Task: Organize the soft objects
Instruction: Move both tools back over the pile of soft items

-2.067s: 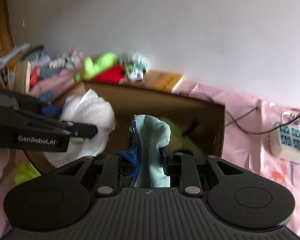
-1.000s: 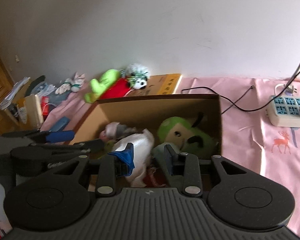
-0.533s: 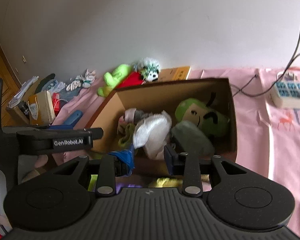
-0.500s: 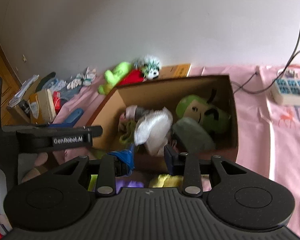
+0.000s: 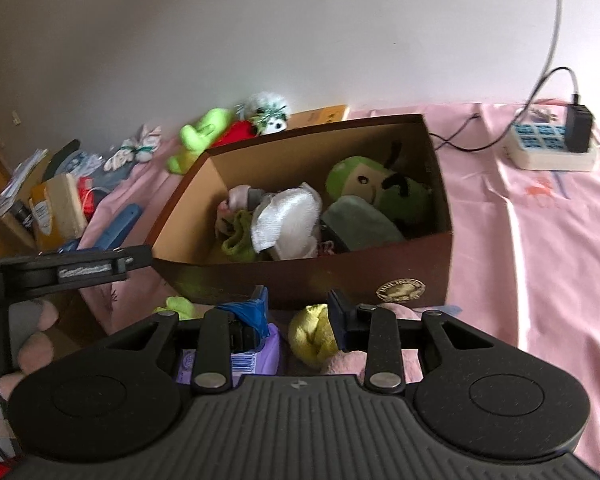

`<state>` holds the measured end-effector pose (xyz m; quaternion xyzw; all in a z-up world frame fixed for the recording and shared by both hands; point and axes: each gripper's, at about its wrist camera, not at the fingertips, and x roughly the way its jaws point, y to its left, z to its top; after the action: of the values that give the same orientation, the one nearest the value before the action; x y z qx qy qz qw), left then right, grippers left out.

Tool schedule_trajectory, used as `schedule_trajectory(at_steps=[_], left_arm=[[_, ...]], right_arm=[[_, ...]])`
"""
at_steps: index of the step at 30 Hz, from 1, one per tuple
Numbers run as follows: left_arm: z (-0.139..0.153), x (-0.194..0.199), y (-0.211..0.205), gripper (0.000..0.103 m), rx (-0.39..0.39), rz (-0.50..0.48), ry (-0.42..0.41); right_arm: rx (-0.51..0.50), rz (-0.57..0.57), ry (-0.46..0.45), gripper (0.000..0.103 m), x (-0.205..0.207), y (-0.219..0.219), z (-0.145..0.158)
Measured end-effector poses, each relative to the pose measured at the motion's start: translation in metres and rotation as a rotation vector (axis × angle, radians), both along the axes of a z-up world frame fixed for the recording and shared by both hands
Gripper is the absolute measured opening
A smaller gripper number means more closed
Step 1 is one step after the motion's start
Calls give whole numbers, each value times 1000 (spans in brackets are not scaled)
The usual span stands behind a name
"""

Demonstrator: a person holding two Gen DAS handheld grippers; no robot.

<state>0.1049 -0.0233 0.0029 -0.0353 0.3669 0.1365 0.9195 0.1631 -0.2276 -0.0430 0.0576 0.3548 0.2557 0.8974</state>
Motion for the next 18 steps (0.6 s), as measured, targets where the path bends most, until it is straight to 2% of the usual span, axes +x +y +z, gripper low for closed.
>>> schedule_trajectory(at_steps=[6,10,18], left_arm=[[-4,-22,35,71,-15,-44,-5],[-11,-34,45,71,-7,-96,-9],[-39,-48,64,72,-93,-180,17]], right_arm=[[-32,-58,-14,16,-18,4,0],[-34,-88,17,16,-25,10,-11],[-25,-117,86,16,-35,15,-29]])
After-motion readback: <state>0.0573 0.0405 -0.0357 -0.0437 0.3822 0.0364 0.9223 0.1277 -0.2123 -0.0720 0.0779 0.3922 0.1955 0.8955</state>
